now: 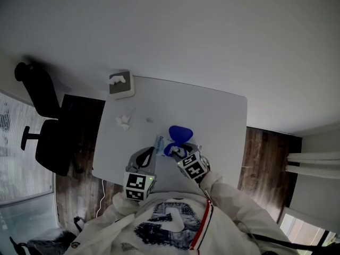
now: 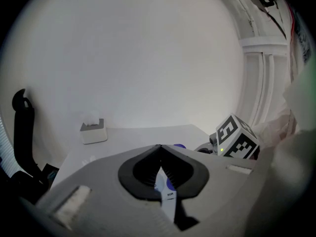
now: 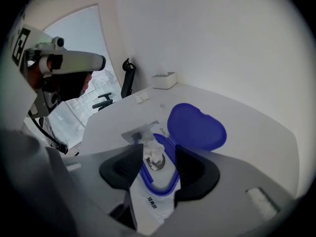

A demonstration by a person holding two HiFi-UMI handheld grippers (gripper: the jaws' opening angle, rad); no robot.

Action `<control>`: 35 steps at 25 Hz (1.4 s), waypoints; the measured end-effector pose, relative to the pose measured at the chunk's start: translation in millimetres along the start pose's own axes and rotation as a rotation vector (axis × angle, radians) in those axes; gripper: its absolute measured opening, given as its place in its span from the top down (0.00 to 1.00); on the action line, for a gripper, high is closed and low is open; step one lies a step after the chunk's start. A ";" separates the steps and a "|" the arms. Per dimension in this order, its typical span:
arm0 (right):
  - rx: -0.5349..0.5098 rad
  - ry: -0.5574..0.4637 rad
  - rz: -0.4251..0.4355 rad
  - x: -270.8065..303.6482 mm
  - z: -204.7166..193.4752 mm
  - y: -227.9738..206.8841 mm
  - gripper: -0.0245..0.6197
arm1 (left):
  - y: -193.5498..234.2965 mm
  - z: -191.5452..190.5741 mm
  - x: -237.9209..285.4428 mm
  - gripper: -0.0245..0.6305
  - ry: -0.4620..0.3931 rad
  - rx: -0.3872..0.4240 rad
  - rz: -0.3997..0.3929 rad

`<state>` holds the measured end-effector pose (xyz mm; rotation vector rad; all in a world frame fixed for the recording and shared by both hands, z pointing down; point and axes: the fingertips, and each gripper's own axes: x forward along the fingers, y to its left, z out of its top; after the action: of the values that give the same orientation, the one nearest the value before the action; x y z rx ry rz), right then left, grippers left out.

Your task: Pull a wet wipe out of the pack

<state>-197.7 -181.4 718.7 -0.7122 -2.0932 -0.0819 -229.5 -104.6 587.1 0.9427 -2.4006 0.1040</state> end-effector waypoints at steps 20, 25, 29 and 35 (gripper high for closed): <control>0.042 -0.035 -0.035 4.5 1.1 7.8 0.89 | -13.5 11.6 -22.8 0.96 -0.026 -0.016 0.000; 0.070 -0.059 -0.047 2.1 0.7 8.6 0.94 | -13.5 11.2 -27.9 0.96 -0.026 -0.015 0.011; 0.083 -0.073 -0.060 -0.3 -0.9 5.8 0.94 | -16.6 11.7 -27.9 0.96 -0.029 -0.008 0.007; 0.110 -0.087 -0.071 -11.6 0.2 2.8 0.94 | -18.9 12.5 -27.6 0.96 -0.031 -0.002 -0.001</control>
<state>-191.4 -184.3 709.0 -0.5842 -2.1877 0.0246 -206.4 -105.4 559.8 0.9512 -2.4285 0.0872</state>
